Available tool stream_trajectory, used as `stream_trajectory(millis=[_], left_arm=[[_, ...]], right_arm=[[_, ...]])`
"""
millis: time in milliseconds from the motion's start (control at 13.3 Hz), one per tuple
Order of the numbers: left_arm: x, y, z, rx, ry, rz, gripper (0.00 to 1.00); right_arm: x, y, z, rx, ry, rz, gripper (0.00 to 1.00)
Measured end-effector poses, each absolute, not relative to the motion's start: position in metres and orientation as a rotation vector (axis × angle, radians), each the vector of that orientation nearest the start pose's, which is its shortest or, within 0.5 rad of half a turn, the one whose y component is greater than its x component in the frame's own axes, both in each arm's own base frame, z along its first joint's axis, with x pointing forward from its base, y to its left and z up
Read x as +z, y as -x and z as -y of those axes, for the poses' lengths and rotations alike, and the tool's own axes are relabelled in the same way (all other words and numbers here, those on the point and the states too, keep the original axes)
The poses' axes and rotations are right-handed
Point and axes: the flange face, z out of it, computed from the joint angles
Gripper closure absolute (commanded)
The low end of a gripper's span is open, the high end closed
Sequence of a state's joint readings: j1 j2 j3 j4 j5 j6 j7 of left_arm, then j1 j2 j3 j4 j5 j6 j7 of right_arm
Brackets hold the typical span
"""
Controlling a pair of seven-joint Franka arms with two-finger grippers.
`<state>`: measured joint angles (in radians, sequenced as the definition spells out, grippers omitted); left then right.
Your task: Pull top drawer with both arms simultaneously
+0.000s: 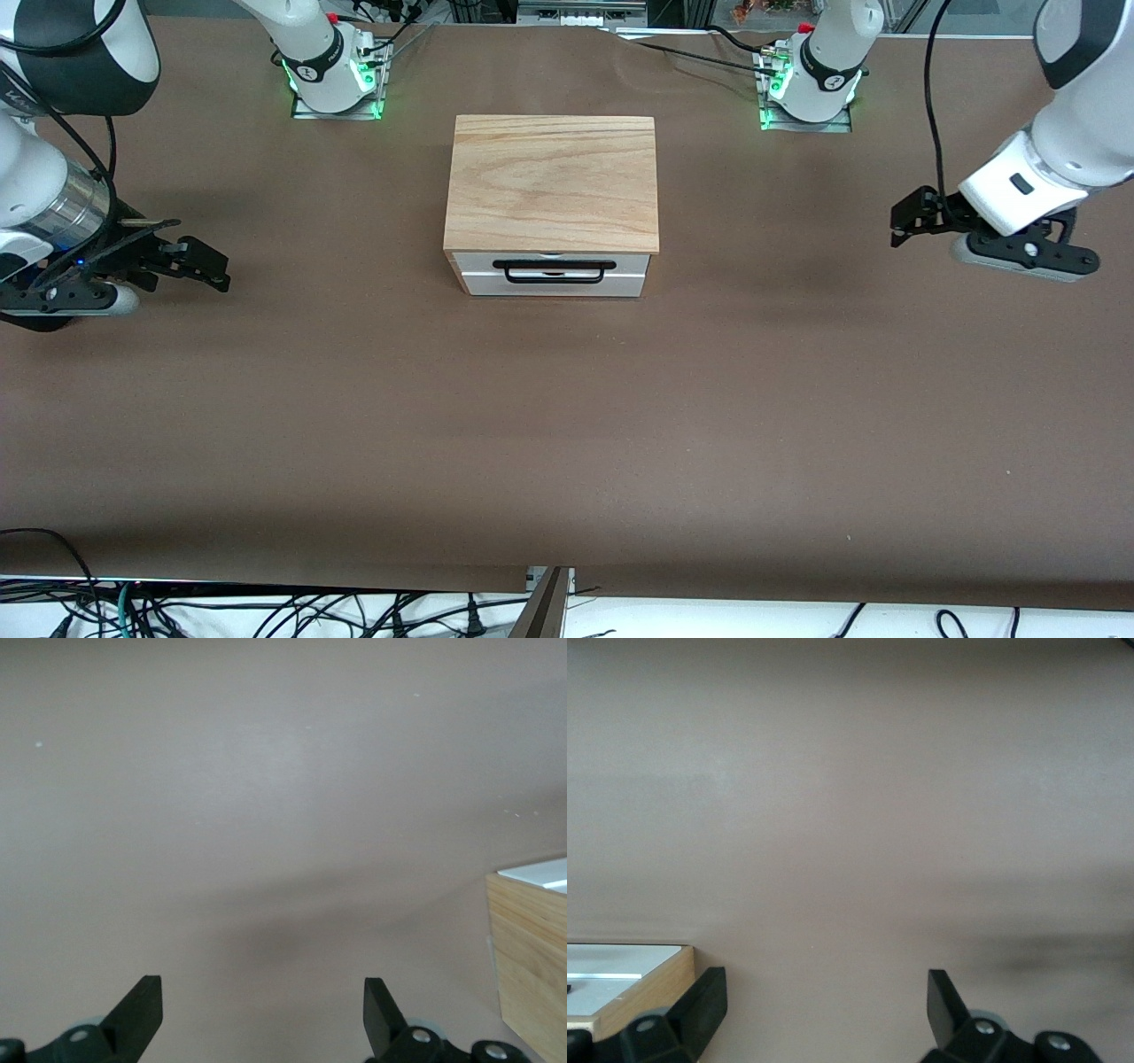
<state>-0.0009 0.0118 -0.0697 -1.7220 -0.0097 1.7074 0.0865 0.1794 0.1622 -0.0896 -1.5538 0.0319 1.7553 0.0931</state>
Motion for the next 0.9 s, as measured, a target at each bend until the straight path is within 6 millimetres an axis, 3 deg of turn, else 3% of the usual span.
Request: stream_trajectory(millis=[225,902], left_arm=[[0.5594,-0.5649,0.0254,0.063,3.146,-0.204,0.0],[0.5647,-0.5633,0.0271,0.089,3.146,-0.209,0.0]], right_arm=[[0.5545,-0.6133,-0.0616,-0.06,3.121,-0.012,0.0],[0.5543,-0.6133,-0.0609,-0.058,3.122,-0.013,0.0]])
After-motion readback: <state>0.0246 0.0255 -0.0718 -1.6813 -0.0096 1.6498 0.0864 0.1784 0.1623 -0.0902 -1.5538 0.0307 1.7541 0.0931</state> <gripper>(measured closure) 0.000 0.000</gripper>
